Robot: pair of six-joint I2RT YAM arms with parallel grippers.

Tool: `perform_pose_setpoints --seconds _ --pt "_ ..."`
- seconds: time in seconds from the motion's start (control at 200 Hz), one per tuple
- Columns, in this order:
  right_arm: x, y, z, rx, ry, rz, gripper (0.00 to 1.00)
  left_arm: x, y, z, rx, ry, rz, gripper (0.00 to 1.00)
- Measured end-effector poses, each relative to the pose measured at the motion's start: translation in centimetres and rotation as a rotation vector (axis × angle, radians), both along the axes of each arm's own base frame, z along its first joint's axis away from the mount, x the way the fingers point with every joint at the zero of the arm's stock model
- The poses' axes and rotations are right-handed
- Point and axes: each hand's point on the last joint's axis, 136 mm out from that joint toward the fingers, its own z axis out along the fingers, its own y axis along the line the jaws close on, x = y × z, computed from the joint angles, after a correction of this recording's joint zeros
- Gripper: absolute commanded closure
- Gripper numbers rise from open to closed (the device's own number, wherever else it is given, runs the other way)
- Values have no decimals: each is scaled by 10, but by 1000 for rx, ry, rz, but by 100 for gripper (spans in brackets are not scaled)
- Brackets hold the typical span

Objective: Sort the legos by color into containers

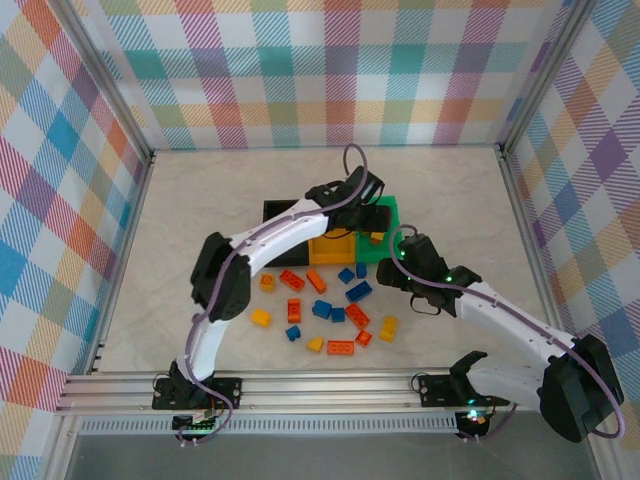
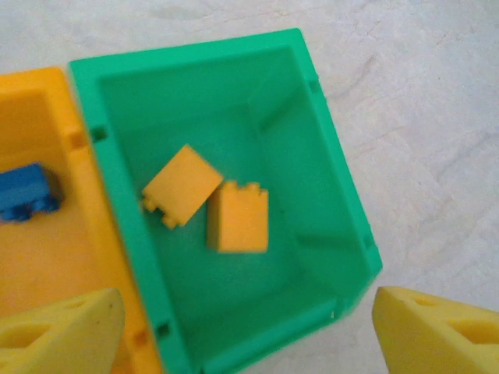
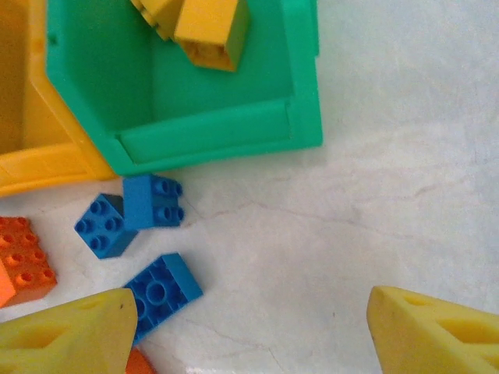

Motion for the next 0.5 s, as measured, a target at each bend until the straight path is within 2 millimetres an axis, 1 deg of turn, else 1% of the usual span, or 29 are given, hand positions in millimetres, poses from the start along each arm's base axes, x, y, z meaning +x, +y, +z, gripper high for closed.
perform_pose_setpoints --seconds 0.065,0.125,0.155,0.22,0.275,0.33,0.38,0.5 --pt "-7 0 -5 10 41 -2 26 -14 15 18 -28 -19 7 8" --pt "-16 3 -10 30 92 3 27 -29 31 39 -68 -50 12 4" --pt "-20 4 -13 41 119 7 27 -36 38 50 -90 -68 15 0" --pt "-32 8 -24 55 201 16 28 -52 56 70 -140 -103 27 0" --pt "-44 10 -35 53 277 24 28 -64 70 78 -167 -125 35 0" --pt "-58 13 -44 41 350 43 28 -74 81 79 -186 -135 45 0" --pt "-70 15 -50 33 406 59 28 -84 92 72 -190 -129 53 0" --pt "-93 16 -58 18 505 78 28 -107 117 39 -160 -83 77 0"
